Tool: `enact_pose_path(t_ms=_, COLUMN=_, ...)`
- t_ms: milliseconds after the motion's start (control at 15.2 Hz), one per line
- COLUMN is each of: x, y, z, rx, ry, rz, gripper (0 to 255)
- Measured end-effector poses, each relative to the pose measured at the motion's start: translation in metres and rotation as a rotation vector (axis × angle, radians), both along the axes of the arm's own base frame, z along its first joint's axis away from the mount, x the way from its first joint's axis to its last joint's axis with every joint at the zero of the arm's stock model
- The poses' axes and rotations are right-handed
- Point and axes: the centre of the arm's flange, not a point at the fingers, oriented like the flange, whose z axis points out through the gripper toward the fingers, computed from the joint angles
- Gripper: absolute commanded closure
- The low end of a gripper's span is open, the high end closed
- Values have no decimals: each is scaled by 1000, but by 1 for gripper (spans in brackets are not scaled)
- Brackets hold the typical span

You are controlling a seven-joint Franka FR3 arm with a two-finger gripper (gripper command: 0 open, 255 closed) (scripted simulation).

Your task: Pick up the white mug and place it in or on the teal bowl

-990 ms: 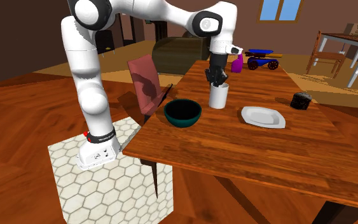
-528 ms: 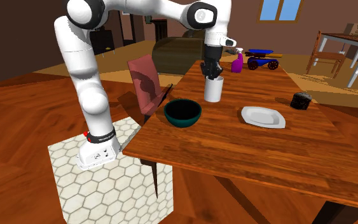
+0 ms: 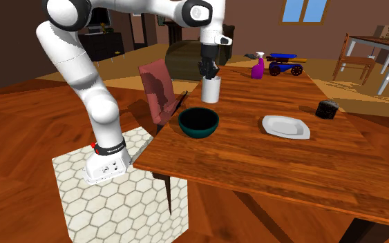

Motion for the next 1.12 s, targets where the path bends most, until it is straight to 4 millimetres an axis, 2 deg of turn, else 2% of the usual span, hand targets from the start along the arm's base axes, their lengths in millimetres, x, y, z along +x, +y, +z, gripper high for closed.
enact_pose_path(t_ms=198, x=-15, y=40, z=11, rx=0, ry=0, rz=1, gripper=255)
enact_pose_path(t_ms=264, x=-16, y=47, z=6, rx=0, ry=0, rz=0, gripper=255)
enact_pose_path(t_ms=1122, x=-21, y=52, z=-61, rx=-1, ry=1, rz=-1, gripper=255)
